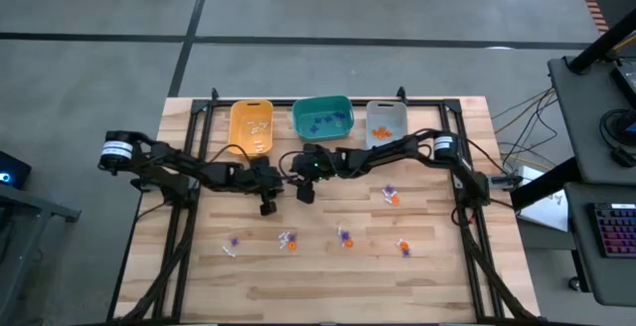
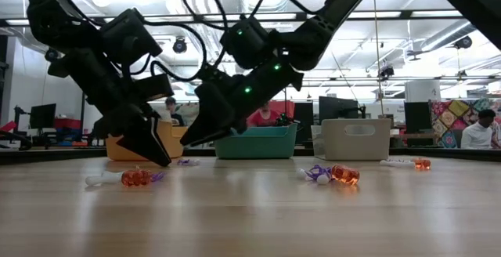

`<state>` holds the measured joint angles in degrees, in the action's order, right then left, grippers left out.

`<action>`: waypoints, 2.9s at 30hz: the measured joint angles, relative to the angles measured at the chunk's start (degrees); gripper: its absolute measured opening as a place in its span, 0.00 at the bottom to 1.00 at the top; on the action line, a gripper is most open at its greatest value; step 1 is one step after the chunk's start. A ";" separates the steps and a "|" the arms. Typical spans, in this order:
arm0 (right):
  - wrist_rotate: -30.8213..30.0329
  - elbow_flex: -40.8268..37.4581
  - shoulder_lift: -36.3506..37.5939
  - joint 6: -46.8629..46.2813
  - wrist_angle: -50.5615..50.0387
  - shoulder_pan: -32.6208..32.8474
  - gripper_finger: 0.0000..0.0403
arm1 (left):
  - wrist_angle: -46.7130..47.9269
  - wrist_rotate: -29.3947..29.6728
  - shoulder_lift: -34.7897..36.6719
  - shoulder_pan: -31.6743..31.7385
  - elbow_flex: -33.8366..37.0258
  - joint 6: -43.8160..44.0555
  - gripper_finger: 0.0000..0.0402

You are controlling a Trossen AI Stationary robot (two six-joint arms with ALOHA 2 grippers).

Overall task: Sort Halloween decoration
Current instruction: Put the violet spider toy into the green bin

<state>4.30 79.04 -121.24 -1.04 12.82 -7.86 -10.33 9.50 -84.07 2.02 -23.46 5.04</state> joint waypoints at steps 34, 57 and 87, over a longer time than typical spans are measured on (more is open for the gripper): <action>-5.95 0.62 -2.96 -5.44 -2.01 0.79 0.50 | -1.99 0.47 14.03 0.04 5.40 -0.02 0.19; -4.89 1.98 -6.79 -1.23 0.10 1.03 0.14 | -10.85 7.10 -0.08 0.13 5.33 1.95 0.19; -3.87 3.15 -0.18 1.73 -2.06 0.74 0.02 | 0.26 5.69 35.70 -0.92 5.33 3.02 0.19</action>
<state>0.42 82.19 -121.41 0.69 10.76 -7.12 -10.07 15.19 -48.37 1.10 -18.13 8.05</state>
